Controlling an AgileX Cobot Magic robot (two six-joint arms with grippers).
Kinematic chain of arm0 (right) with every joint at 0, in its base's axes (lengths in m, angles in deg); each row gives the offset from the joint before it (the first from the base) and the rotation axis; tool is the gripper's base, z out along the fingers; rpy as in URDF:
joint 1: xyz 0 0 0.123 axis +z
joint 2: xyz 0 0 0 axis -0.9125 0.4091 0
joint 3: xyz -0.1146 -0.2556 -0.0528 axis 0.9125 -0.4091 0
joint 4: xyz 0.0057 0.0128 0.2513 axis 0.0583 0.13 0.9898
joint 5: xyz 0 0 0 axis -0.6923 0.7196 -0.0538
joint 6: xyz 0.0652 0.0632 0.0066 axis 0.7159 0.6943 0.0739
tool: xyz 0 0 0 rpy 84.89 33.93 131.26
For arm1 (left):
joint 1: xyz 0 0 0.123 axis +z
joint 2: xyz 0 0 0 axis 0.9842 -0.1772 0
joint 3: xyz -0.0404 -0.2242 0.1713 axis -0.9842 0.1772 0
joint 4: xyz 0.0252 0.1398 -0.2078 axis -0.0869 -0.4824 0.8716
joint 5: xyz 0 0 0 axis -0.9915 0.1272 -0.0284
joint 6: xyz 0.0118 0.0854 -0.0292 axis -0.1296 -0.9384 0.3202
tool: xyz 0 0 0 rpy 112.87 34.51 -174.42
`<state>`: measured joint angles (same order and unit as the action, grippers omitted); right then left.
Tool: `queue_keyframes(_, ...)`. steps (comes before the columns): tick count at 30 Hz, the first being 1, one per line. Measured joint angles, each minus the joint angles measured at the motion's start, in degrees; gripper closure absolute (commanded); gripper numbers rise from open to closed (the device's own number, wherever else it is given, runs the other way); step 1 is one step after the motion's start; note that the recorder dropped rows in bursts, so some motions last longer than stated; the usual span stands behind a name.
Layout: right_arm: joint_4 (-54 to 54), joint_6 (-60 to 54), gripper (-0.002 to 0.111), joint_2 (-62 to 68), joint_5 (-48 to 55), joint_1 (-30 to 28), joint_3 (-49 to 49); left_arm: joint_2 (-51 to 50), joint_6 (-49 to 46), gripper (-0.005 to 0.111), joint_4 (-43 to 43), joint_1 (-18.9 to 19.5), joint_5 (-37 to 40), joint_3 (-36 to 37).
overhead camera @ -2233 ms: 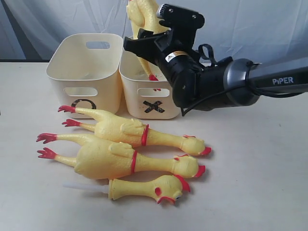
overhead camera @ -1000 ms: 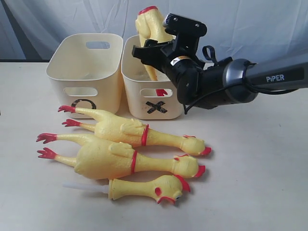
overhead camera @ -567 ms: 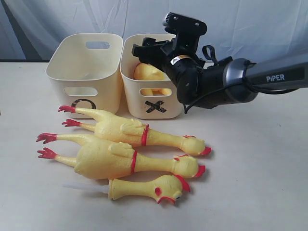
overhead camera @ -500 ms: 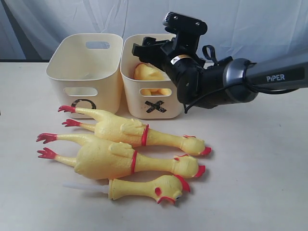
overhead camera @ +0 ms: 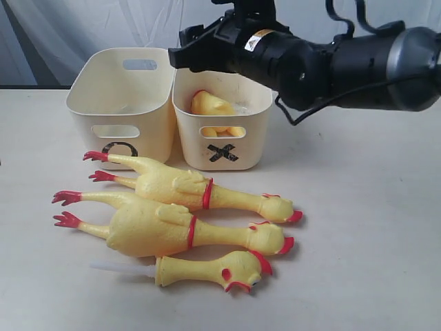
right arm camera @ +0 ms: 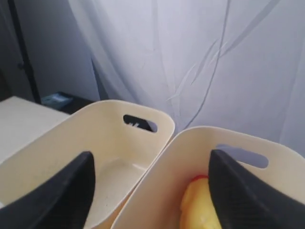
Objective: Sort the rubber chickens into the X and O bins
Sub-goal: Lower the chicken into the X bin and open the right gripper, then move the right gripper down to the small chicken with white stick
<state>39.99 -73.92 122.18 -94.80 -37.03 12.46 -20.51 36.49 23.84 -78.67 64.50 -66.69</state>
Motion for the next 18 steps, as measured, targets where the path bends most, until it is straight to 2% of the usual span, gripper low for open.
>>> queue_keyframes(3,-0.2,-3.8,0.049,-2.7,7.8,0.0,0.0,0.0,0.0,0.107,0.0,0.0,0.0,0.0)
queue_keyframes(15,-3.4,-5.7,0.109,-10.1,34.8,0.0,0.0,0.0,0.0,0.107,0.0,0.0,0.0,0.0)
queue_keyframes(18,-3.4,-5.8,0.109,-10.7,42.3,0.0,0.0,0.0,0.0,0.107,0.0,0.0,0.0,0.0)
